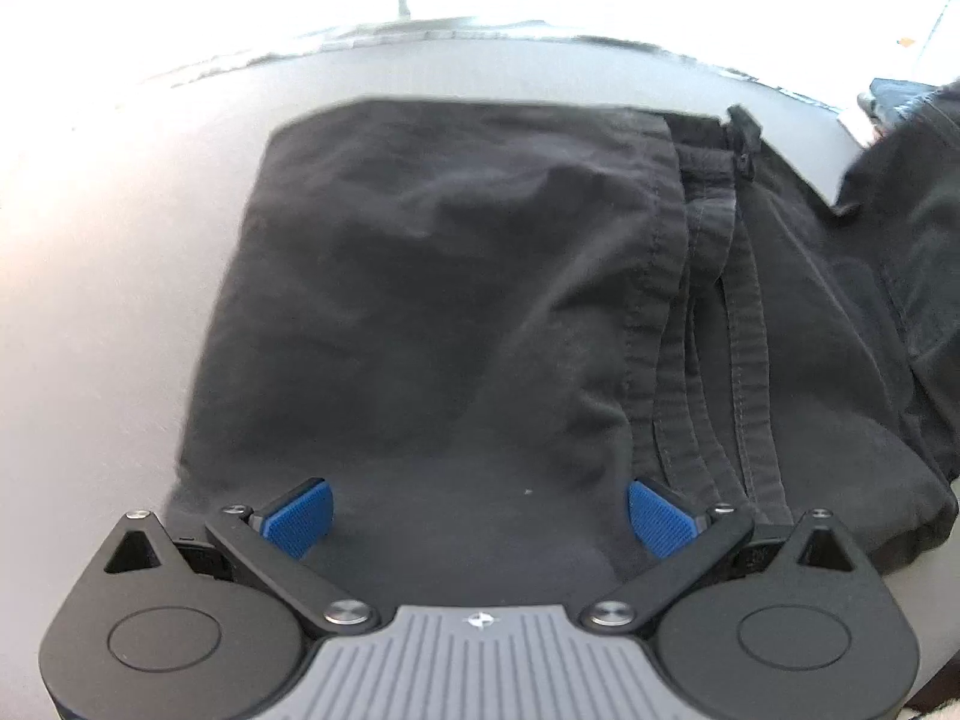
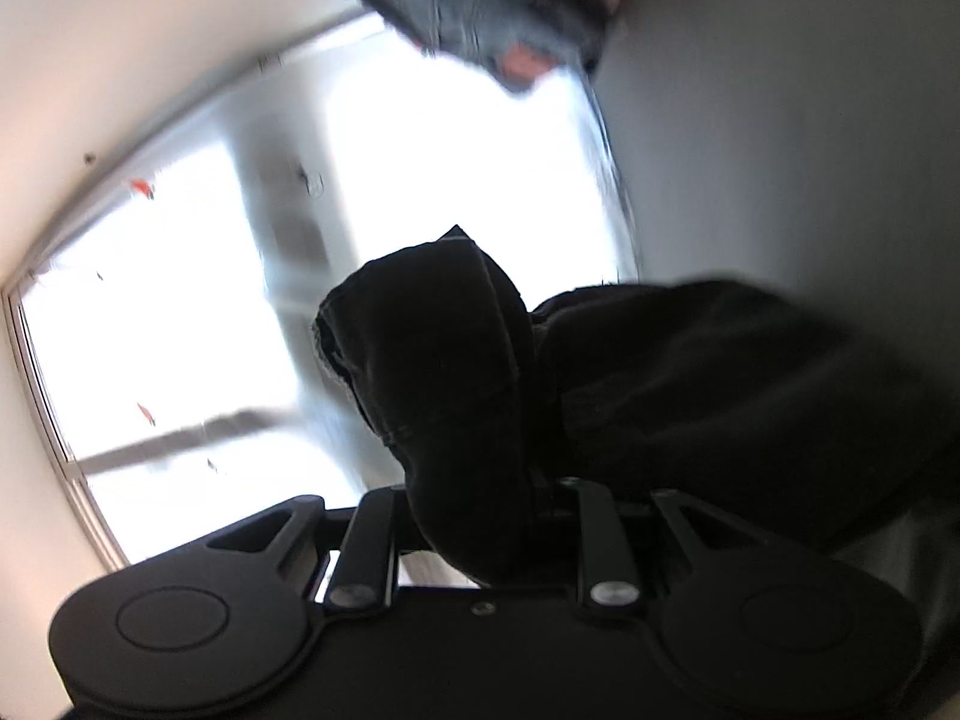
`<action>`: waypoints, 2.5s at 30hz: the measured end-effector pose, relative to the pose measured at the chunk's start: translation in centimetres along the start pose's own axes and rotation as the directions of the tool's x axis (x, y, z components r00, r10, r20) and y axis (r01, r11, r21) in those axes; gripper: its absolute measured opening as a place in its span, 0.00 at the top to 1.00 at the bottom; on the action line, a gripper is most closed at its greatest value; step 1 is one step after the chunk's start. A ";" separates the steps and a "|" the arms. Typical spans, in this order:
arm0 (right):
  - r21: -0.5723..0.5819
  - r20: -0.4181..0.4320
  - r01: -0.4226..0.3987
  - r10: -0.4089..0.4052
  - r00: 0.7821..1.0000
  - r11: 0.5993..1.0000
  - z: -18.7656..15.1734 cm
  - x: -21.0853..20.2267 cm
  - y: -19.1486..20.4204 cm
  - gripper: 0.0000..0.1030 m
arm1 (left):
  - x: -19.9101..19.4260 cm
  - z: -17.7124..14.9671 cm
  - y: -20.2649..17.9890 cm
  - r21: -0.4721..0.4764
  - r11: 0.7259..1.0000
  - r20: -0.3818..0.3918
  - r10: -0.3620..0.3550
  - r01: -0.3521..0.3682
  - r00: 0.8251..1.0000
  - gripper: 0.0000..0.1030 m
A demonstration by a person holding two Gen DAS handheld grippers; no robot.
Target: Fold clothes
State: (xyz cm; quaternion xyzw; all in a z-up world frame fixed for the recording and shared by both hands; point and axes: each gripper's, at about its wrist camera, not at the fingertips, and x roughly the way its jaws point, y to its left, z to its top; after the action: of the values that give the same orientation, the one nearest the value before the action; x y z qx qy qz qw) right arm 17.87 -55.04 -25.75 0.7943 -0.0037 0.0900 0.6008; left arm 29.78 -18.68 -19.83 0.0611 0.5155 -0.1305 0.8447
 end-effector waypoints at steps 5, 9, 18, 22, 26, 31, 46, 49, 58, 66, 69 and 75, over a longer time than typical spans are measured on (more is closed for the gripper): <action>0.021 -0.129 0.028 -0.025 0.991 0.999 -4.3 3.8 -0.8 0.78 | -3.1 -1.3 1.2 0.028 0.999 0.084 0.027 -0.029 0.996 0.01; 0.027 -0.216 0.081 -0.074 0.974 0.996 -7.7 7.0 -2.1 0.78 | -4.2 -1.4 3.4 0.007 0.999 0.107 0.049 -0.050 0.993 0.01; -0.065 -0.374 0.253 -0.259 0.890 0.965 -13.8 10.2 -5.2 0.77 | -3.2 -0.6 9.1 -0.112 0.992 0.059 0.070 -0.063 0.996 0.01; -0.116 -0.339 0.439 -0.451 0.826 0.891 -15.2 11.0 -8.6 0.78 | -2.8 -0.7 10.8 -0.160 0.985 0.049 0.078 -0.069 0.996 0.01; -0.240 -0.303 0.451 -0.507 0.807 0.860 -16.9 11.3 -6.7 0.71 | -3.3 -1.0 12.0 -0.194 0.978 0.059 0.083 -0.070 0.995 0.01; -0.368 -0.365 0.379 -0.507 0.781 0.849 -18.8 11.5 -4.1 0.27 | -3.5 -1.5 12.8 -0.241 0.968 0.055 0.082 -0.066 0.995 0.01; -0.581 -0.368 0.260 -0.534 0.761 0.771 -20.5 9.4 0.7 0.60 | -4.6 -2.2 12.5 -0.271 0.961 0.086 0.086 -0.060 0.993 0.01; -0.684 -0.320 0.310 -0.653 0.686 0.660 -21.3 10.6 -0.4 0.64 | -4.6 -2.1 12.5 -0.263 0.963 0.091 0.084 -0.057 0.992 0.01; -0.822 -0.357 0.222 -0.778 0.517 0.525 -21.9 13.3 -3.5 0.64 | -5.2 -1.6 13.0 -0.263 0.964 0.125 0.070 -0.035 0.990 0.01; -0.916 -0.187 0.172 -0.766 0.615 0.362 -20.2 10.4 2.7 0.36 | -5.5 0.3 12.0 -0.216 0.976 0.194 0.013 0.029 0.981 0.00; -0.952 -0.032 0.204 -0.740 0.672 0.227 -18.8 10.1 3.8 0.22 | -4.7 1.4 10.9 -0.170 0.985 0.190 0.018 0.014 0.982 0.00; -0.942 0.199 0.333 -0.743 0.639 0.034 -14.6 9.0 3.7 0.12 | -2.2 3.0 10.1 -0.108 0.994 0.146 0.025 -0.009 0.989 0.00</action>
State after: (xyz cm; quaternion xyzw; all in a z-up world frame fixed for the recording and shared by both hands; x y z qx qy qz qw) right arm 24.32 -41.20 -17.11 0.1919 0.3584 -0.0306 0.9131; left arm 34.22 -9.39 -16.79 0.0102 0.4574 -0.0994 0.8836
